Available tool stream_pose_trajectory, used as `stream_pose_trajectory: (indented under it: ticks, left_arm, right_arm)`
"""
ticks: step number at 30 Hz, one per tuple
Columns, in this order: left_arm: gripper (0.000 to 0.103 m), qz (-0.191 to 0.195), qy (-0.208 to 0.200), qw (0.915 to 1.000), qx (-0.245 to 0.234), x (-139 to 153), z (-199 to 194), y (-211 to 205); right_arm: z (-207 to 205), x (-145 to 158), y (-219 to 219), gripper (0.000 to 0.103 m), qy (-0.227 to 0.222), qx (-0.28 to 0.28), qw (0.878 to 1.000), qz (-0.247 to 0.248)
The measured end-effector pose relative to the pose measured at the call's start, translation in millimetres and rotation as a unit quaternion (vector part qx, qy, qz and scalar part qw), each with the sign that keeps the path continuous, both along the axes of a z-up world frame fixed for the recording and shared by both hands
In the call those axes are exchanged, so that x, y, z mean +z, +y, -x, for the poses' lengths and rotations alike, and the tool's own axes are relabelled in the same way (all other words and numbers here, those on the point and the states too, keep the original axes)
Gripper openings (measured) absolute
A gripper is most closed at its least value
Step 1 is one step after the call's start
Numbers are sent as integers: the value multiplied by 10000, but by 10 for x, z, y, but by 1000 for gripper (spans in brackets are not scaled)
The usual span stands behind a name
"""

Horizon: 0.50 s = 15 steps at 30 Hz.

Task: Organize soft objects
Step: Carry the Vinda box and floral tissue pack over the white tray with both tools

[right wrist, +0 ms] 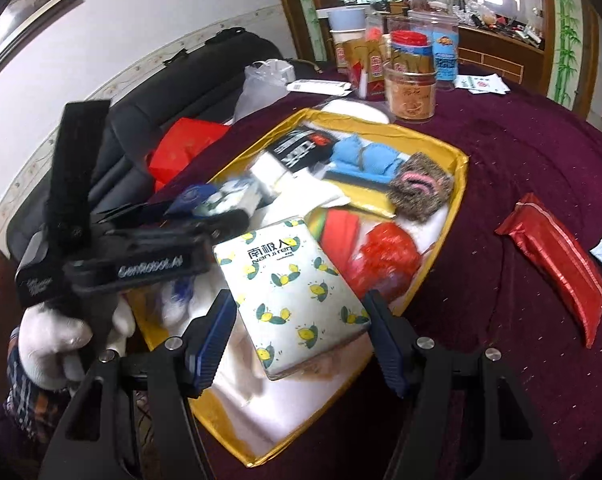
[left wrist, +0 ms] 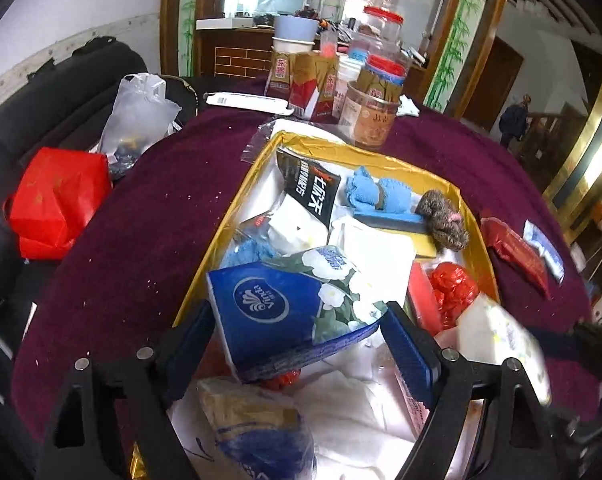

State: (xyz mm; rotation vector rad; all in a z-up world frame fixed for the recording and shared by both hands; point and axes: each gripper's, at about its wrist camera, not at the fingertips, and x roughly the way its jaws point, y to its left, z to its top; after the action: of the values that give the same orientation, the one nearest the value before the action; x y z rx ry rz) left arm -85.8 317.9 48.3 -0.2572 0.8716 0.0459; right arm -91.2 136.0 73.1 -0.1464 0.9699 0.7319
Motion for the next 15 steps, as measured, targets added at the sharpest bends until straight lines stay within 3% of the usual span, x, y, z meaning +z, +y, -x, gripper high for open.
stream_pose_trajectory:
  ticks: [8, 11, 15]
  left_arm:
    - [90, 545, -672, 9943, 628, 249, 362, 377]
    - [90, 603, -776, 9917, 823, 272, 436, 462]
    - [90, 685, -863, 9899, 889, 286, 514, 502]
  right_arm:
    - [347, -76, 140, 65, 373, 568, 9972, -303]
    - [383, -174, 238, 64, 275, 584, 9979, -60]
    - [391, -187, 308, 58, 270, 661, 9973, -157]
